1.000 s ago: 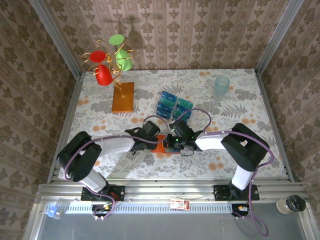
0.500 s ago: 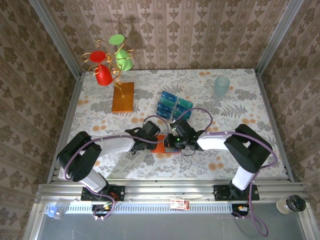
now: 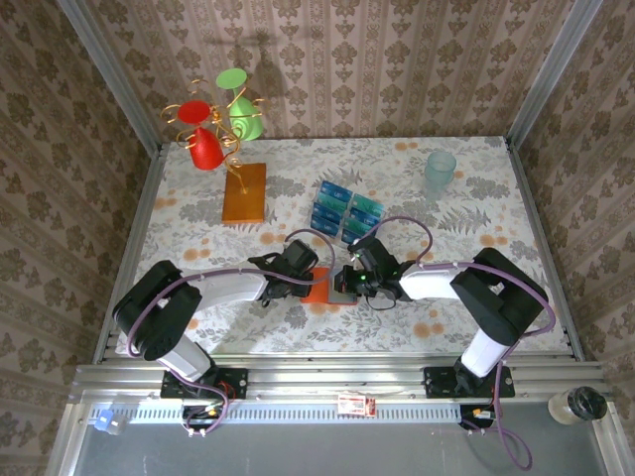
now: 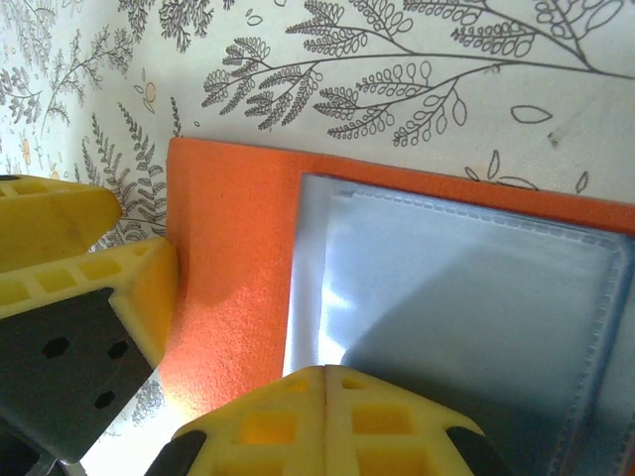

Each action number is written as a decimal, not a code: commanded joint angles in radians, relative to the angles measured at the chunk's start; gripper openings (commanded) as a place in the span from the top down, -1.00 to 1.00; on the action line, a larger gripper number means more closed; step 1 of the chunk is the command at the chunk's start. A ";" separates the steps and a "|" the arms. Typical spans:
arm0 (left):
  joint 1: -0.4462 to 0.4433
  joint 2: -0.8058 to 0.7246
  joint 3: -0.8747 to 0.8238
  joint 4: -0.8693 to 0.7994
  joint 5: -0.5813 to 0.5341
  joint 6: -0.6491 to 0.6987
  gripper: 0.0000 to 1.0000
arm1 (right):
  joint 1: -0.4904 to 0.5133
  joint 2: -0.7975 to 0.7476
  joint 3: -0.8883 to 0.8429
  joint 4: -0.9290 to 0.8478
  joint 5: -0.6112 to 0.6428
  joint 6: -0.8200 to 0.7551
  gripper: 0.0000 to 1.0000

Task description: Put the credit cards into the card holder

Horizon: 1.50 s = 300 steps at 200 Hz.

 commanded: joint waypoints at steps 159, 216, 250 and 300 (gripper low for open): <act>-0.021 -0.146 0.238 -0.071 0.196 -0.120 -0.16 | -0.072 -0.180 -0.058 -0.132 0.025 -0.028 1.00; -0.103 -0.121 0.170 0.119 0.259 -0.275 -0.16 | -0.104 -0.152 -0.066 -0.118 0.014 -0.032 1.00; -0.125 -0.090 0.109 0.176 0.257 -0.311 -0.16 | -0.107 -0.129 -0.066 -0.099 0.013 -0.027 1.00; -0.094 -0.068 0.024 0.199 0.240 -0.289 -0.16 | -0.118 -0.122 -0.093 -0.077 0.023 -0.013 1.00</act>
